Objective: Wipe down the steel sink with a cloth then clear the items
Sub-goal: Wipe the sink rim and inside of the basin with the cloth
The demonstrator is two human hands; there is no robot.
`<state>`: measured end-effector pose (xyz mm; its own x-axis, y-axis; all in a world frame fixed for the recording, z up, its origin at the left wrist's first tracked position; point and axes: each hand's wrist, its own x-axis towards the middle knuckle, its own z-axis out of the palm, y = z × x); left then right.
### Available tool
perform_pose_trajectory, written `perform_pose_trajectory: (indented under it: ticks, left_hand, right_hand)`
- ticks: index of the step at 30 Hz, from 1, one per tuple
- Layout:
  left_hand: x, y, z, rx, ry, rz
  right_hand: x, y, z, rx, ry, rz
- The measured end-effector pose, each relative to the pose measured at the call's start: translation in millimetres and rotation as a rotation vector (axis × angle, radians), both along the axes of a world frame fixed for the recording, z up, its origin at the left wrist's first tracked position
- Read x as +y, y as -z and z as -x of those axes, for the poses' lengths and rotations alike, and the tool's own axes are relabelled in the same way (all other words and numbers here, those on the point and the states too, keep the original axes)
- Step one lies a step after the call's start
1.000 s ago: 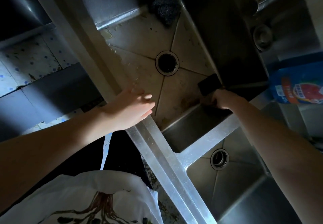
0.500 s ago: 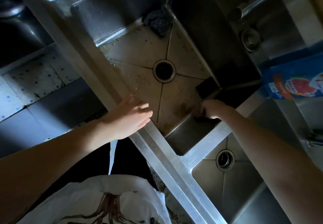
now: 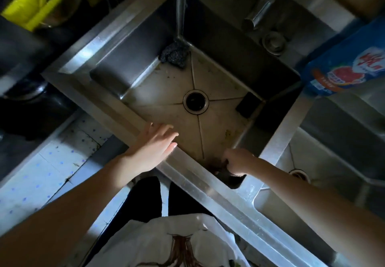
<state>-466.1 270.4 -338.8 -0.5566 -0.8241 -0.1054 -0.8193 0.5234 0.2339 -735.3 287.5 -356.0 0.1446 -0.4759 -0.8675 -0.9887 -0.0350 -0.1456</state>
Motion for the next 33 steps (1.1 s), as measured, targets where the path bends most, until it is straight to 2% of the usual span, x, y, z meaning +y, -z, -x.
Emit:
perform_pose_trajectory:
  ticks: [9, 14, 20, 28, 33]
  left_hand:
    - [-45.2, -13.8, -26.9, -0.103, 0.134, -0.053]
    - [-70.6, -14.3, -62.5, -0.146, 0.218, -0.081]
    - [-108.1, -22.4, -108.1, -0.174, 0.233, -0.104]
    - [-145.4, -17.4, -143.8, -0.214, 0.294, -0.135]
    - [-162.9, -15.0, -152.3, -0.144, 0.198, -0.146]
  right_hand:
    - [18.9, 7.0, -32.0, -0.008, 0.506, -0.054]
    - [6.3, 6.8, -55.0, 0.023, 0.664, -0.055]
    - [-38.5, 4.6, -113.8, 0.015, 0.724, -0.007]
    - [-108.4, 5.8, -196.5, -0.167, 0.717, 0.007]
    - [-120.1, 12.0, -213.8, -0.230, 0.747, 0.019]
